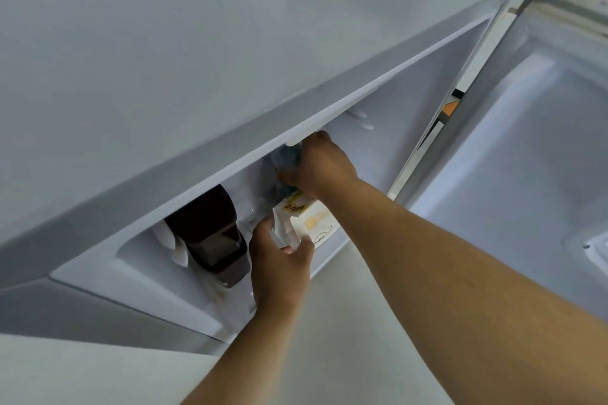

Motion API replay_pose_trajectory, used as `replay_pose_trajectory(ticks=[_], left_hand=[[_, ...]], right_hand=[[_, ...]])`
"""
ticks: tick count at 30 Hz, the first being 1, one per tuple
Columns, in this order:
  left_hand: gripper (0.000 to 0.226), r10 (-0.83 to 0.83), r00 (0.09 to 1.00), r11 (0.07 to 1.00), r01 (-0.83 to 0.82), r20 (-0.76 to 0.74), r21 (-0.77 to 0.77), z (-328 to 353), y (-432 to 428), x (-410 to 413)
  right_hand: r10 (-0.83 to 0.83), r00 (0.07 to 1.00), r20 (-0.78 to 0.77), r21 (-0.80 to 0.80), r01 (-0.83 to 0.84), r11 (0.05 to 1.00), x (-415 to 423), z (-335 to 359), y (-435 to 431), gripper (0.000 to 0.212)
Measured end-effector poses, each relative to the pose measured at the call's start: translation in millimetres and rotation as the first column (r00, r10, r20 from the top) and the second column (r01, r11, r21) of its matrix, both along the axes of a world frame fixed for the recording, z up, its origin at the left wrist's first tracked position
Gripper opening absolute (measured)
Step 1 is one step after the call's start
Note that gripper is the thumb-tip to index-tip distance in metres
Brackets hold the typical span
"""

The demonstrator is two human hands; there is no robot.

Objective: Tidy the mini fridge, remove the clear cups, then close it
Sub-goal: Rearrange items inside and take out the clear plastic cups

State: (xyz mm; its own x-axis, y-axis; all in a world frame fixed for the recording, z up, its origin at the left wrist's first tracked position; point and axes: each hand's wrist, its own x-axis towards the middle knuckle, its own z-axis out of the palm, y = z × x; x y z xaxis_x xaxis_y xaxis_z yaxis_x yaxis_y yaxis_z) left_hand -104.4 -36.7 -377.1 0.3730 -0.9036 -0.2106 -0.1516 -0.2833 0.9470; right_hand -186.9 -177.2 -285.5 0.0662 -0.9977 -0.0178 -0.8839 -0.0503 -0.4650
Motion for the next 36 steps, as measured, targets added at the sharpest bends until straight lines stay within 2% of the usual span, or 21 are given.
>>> replay_pose_trajectory(ticks=[2,4,6,8,9,10,12,14,16,18,22,28,32,36], left_hand=[[0.066,-0.002,1.0,1.0,0.002,-0.013,-0.018,-0.1,-1.3,0.8],[0.069,-0.003,1.0,0.999,0.002,-0.029,-0.033,-0.4,-3.4,2.4],[0.071,-0.015,0.999,0.999,0.013,-0.051,-0.042,-2.1,-5.6,3.8],[0.074,-0.017,0.996,0.999,0.014,-0.089,-0.036,-2.7,-7.1,6.6],[0.076,-0.019,0.994,0.999,0.016,-0.107,-0.035,-2.6,-7.9,8.0],[0.078,-0.025,0.993,0.999,0.02,-0.112,-0.039,-2.1,-8.7,8.9],[0.082,-0.044,0.995,0.997,0.039,-0.088,-0.062,-0.7,-10.5,9.6],[0.092,-0.078,0.996,0.995,0.076,-0.034,-0.067,2.6,-13.0,8.2],[0.105,-0.111,0.994,0.992,0.111,0.004,-0.055,8.2,-16.6,5.5],[0.107,-0.151,0.988,0.986,0.151,0.009,-0.066,12.9,-18.0,2.8],[0.091,-0.228,0.97,0.969,0.235,0.085,-0.077,17.7,-10.8,-4.5],[0.07,-0.235,0.971,0.972,0.235,-0.04,-0.001,16.6,-1.7,-20.6],[0.07,-0.241,0.964,0.97,0.243,-0.109,0.004,8.7,-3.4,-27.0],[0.078,-0.241,0.955,0.969,0.245,-0.172,0.002,-0.6,-9.1,-33.5]], right_hand=[[-0.005,1.0,-0.01,-0.006,0.005,1.0,1.7,2.5,0.4,0.094],[0.002,0.996,-0.088,-0.036,-0.005,0.999,-0.8,6.3,2.6,0.101],[-0.024,0.996,-0.091,-0.199,0.005,0.98,-8.8,8.9,16.5,0.099],[-0.083,0.996,0.02,-0.462,0.083,0.883,-17.1,8.8,39.0,0.07],[-0.131,0.99,0.046,-0.495,0.137,0.858,-20.5,7.9,50.0,0.053],[-0.183,0.982,0.051,-0.421,0.187,0.887,-23.2,6.8,58.4,0.045],[-0.241,0.97,0.014,-0.071,0.241,0.968,-24.3,2.5,68.5,0.05],[-0.238,0.971,0.017,0.208,0.23,0.951,-24.5,0.4,72.9,0.054],[-0.266,0.959,0.095,0.326,0.222,0.919,-25.5,0.2,74.1,0.041],[-0.303,0.936,0.181,0.344,0.229,0.911,-27.0,-1.7,75.8,0.033],[-0.395,0.87,0.294,0.296,0.31,0.904,-31.2,-6.3,83.9,0.052],[-0.471,0.762,0.444,0.225,0.414,0.882,-58.9,-13.6,97.1,0.066],[-0.425,0.821,0.381,0.258,0.347,0.902,-66.2,-22.6,109.2,0.068],[-0.393,0.826,0.404,0.246,0.316,0.917,-66.6,-30.8,106.3,0.068]])
